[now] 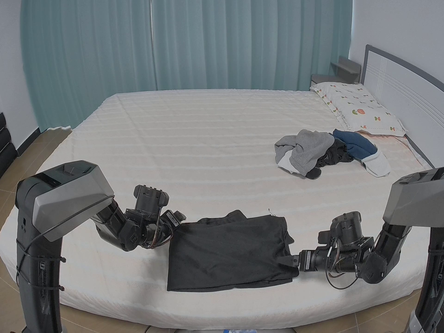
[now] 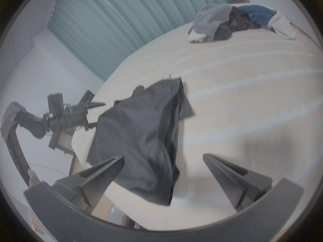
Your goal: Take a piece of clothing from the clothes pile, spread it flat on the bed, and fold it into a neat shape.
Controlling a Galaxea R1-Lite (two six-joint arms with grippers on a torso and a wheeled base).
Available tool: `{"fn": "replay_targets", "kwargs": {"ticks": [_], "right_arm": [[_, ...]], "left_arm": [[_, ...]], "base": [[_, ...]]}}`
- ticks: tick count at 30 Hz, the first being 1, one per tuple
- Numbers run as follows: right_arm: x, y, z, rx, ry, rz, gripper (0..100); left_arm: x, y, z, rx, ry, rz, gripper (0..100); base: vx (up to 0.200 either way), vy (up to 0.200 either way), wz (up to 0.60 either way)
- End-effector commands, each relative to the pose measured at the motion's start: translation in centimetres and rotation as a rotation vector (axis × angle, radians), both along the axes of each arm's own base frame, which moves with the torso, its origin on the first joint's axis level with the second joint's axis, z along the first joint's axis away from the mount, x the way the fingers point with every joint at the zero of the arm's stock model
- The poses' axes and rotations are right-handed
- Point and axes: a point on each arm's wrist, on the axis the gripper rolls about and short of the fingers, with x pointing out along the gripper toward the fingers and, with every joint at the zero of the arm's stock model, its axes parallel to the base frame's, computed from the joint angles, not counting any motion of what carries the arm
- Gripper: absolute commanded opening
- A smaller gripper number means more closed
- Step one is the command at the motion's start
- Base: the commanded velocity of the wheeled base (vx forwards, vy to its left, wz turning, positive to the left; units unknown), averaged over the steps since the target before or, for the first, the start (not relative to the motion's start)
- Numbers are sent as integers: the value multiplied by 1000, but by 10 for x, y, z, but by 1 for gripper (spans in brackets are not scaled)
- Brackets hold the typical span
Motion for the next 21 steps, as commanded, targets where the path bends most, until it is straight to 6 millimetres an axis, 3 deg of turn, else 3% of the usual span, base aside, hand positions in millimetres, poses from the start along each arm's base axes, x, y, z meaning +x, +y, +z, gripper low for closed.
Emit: {"fn": "replay_targets", "kwargs": {"ticks": [1,12,20,21], "right_arm": [[31,-2,1,76,-29,-91,100],[89,14,-19,244,15,-230,100],[104,20,-19,306,29,-269,100],[106,21,-18,309,26,-269,0]], "left_arm": [[2,2,3,-17,-5,16,100],[4,5,8,-70,-53,54,100],[4,4,7,-68,-52,52,100],[5,4,7,-67,-54,51,100]], "base": [[0,0,0],[0,0,0],[0,0,0],[0,0,0]]}}
